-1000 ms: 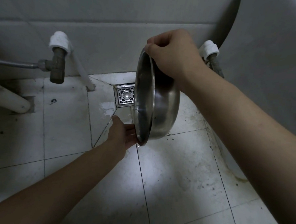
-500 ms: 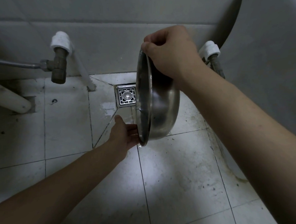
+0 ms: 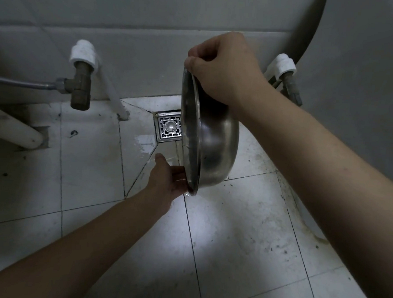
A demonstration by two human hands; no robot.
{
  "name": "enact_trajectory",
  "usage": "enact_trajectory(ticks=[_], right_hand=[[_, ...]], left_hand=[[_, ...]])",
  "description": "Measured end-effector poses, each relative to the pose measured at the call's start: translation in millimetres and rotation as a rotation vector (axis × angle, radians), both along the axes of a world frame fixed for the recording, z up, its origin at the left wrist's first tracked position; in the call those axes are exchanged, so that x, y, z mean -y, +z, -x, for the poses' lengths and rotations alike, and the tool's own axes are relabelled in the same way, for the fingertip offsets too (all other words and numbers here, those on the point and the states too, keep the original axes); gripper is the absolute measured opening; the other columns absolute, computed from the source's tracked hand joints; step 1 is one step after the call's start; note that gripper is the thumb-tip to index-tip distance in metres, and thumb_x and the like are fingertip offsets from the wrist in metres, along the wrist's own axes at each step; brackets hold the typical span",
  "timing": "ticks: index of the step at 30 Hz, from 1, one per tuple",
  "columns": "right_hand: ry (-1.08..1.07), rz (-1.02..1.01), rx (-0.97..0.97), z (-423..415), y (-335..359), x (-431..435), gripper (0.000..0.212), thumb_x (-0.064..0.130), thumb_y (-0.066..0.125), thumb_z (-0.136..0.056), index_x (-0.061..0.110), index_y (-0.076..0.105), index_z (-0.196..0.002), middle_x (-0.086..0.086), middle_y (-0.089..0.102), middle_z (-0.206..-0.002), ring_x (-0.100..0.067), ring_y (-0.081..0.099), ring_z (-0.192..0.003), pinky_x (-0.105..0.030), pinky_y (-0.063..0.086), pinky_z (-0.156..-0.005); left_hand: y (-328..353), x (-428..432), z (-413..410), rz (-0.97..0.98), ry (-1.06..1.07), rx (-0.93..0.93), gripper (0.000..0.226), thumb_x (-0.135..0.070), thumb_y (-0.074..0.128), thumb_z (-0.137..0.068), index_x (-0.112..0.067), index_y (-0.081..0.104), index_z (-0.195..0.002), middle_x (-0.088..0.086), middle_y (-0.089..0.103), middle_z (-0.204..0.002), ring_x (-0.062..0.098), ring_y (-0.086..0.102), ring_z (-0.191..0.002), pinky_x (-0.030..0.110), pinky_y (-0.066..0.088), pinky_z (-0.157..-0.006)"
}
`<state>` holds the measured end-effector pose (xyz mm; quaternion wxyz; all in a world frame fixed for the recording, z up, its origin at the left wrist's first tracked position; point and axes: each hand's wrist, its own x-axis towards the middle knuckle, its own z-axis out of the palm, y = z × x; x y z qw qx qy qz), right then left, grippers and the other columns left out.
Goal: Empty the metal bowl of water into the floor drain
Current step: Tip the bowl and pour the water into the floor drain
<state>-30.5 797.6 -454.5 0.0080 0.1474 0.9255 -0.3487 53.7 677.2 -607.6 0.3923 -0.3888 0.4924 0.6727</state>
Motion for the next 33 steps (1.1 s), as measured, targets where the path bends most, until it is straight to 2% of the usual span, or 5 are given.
enact_trajectory(ticks=[8, 14, 18, 24, 33], right_hand=[[-0.006, 0.011, -0.002, 1, -3, 1, 0.031, 0.024, 0.063, -0.095, 0.004, 0.075, -0.115, -0.005, 0.075, -0.122, -0.016, 0.068, -0.113, -0.024, 0.049, -0.093], [-0.014, 0.014, 0.002, -1, -2, -5, 0.035, 0.024, 0.062, -0.096, 0.001, 0.07, -0.121, -0.015, 0.067, -0.128, -0.025, 0.06, -0.122, -0.03, 0.047, -0.095], [-0.041, 0.072, 0.022, -3, -1, -9, 0.028, 0.025, 0.064, -0.096, 0.009, 0.077, -0.116, 0.002, 0.075, -0.122, -0.012, 0.066, -0.116, -0.018, 0.048, -0.093], [-0.075, 0.108, 0.007, -6, 2, -11, 0.023, 0.025, 0.066, -0.095, 0.013, 0.079, -0.109, 0.004, 0.077, -0.114, -0.008, 0.068, -0.109, -0.022, 0.05, -0.099], [-0.119, 0.164, -0.025, -5, 4, -20, 0.019, 0.024, 0.068, -0.093, 0.019, 0.079, -0.107, 0.004, 0.077, -0.113, -0.013, 0.069, -0.113, -0.031, 0.052, -0.104]], left_hand=[[0, 1, -3, 0.013, -0.014, -0.007, 0.075, -0.053, 0.017, -0.108, 0.003, 0.061, -0.086, 0.018, 0.07, -0.077, 0.024, 0.071, -0.058, 0.033, 0.055, -0.053], [-2, 2, -3, 0.02, -0.003, -0.01, 0.075, -0.055, 0.017, -0.107, 0.003, 0.06, -0.087, 0.018, 0.07, -0.083, 0.028, 0.07, -0.07, 0.036, 0.055, -0.061], [-5, 4, -3, 0.025, -0.004, -0.004, 0.076, -0.057, 0.017, -0.106, 0.002, 0.062, -0.089, 0.018, 0.071, -0.085, 0.029, 0.071, -0.073, 0.038, 0.056, -0.064], [-8, 14, -1, 0.04, 0.004, -0.029, 0.078, -0.059, 0.017, -0.106, 0.002, 0.064, -0.092, 0.014, 0.076, -0.067, 0.023, 0.073, -0.052, 0.038, 0.057, -0.058], [-1, 26, 3, 0.145, 0.056, -0.13, 0.038, -0.033, 0.057, -0.102, 0.004, 0.067, -0.108, 0.017, 0.077, -0.094, 0.024, 0.075, -0.063, 0.03, 0.061, -0.053]])
